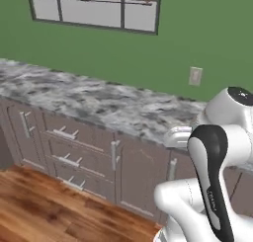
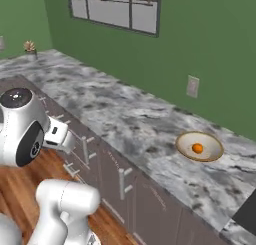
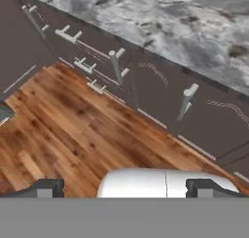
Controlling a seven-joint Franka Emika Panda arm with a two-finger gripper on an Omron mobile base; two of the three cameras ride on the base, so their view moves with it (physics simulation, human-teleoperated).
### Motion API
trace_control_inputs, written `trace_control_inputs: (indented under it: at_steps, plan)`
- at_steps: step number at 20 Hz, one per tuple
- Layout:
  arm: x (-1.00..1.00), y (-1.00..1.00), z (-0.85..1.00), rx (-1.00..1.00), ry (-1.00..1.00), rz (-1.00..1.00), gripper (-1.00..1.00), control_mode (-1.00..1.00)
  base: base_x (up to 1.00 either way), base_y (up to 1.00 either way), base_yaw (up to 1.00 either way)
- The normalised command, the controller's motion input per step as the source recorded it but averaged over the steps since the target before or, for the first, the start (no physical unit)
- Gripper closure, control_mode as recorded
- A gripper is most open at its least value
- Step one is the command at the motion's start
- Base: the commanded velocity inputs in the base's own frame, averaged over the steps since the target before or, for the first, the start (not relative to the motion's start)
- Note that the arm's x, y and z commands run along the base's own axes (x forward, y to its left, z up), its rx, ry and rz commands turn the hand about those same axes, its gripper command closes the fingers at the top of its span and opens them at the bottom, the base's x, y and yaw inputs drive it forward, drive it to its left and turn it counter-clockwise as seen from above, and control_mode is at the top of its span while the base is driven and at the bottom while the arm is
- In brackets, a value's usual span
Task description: Pick the tangerines from the cabinet and place them in one bowl. Pick the cucumber from the sink and place it in the other bowl.
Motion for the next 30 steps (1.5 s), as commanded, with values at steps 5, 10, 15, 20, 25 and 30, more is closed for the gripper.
trace_control_inputs:
  at_steps: [5, 10, 15, 20, 25, 30]
  plan:
    - [0.00, 0.00, 0.00, 0.00, 0.00, 0.00, -1.00, 1.00, -0.17, 0.55, 0.74]
    - [0.00, 0.00, 0.00, 0.00, 0.00, 0.00, -1.00, 1.00, -0.32, 0.48, 0.74]
    - [0.00, 0.00, 0.00, 0.00, 0.00, 0.00, -1.00, 1.00, -0.22, 0.48, 0.70]
    - [0.00, 0.00, 0.00, 0.00, 0.00, 0.00, -1.00, 1.00, -0.03, 0.29, 0.68]
    - [0.00, 0.00, 0.00, 0.00, 0.00, 0.00, -1.00, 1.00, -0.02, 0.11, 0.67]
    - [0.00, 0.00, 0.00, 0.00, 0.00, 0.00, -1.00, 1.00, -0.01, 0.19, 0.62]
